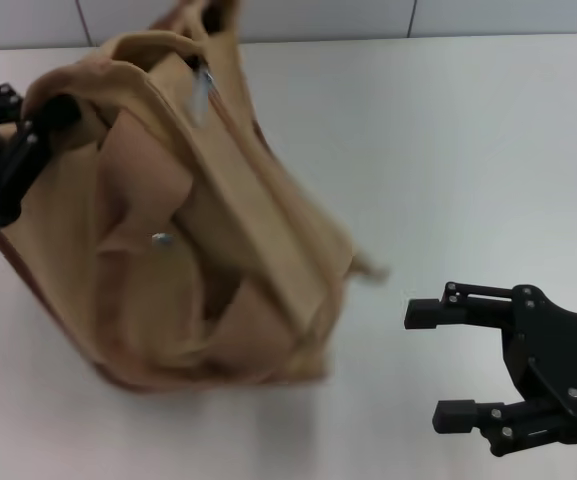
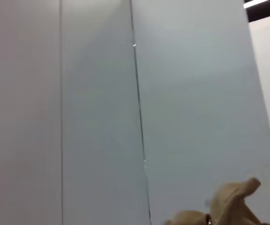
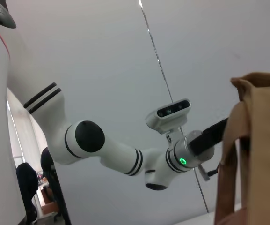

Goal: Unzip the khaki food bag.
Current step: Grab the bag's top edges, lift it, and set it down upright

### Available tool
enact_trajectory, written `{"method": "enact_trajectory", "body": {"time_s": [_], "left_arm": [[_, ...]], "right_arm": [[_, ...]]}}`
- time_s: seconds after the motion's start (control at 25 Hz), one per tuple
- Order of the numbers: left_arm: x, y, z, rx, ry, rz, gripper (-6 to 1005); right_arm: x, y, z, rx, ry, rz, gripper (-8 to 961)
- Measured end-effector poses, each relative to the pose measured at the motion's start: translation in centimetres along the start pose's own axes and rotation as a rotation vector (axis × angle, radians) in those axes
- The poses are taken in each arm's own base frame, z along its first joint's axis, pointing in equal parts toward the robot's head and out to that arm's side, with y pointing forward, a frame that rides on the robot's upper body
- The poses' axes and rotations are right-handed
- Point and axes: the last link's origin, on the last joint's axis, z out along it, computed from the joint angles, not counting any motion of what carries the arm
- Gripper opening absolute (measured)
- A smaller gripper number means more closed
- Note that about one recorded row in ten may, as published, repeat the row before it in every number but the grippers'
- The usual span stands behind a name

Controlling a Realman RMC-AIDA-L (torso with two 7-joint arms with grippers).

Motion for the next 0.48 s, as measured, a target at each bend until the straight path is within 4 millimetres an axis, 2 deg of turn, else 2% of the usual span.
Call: {"method": "enact_trajectory", "body": {"time_s": [0.2, 0.48], "left_arm": [[0.0, -0.1, 1.4, -0.036, 0.015, 0.009, 57], [-0.5, 0.5, 2.4, -0.052, 0.019, 0.016, 58]], "right_arm": [[0.1, 0.0, -0.1, 0.031, -0.05, -0.012, 823], [-0.4, -0.8, -0.8, 0.153, -0.199, -0.001, 822]]}}
